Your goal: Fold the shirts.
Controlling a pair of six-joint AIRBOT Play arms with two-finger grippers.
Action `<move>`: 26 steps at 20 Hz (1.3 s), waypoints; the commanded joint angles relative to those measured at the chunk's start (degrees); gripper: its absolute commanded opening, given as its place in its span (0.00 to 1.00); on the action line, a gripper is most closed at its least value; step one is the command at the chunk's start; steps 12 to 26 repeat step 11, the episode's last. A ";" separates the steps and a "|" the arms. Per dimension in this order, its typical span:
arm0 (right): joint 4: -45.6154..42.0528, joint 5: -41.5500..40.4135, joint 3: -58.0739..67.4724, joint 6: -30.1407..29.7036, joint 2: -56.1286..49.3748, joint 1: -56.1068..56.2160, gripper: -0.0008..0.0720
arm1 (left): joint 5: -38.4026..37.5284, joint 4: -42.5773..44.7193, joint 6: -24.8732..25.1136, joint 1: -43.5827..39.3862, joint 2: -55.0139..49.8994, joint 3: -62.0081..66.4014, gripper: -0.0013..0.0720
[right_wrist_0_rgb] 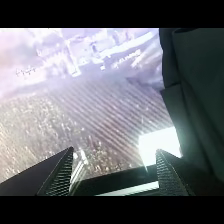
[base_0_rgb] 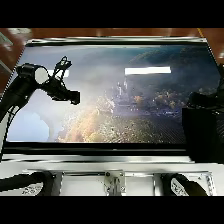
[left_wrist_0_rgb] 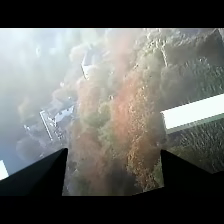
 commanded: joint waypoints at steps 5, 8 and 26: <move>-0.15 -0.24 -0.09 0.48 0.02 0.46 0.89 | 5.70 0.17 0.07 -0.02 -0.15 -0.02 1.00; -0.15 -0.24 -0.09 0.48 0.02 0.46 0.89 | 5.79 0.17 0.07 -0.02 -0.15 -0.02 1.00; -0.15 -0.24 -0.09 0.48 0.02 0.46 0.89 | 5.86 0.17 0.07 -0.02 -0.15 -0.02 1.00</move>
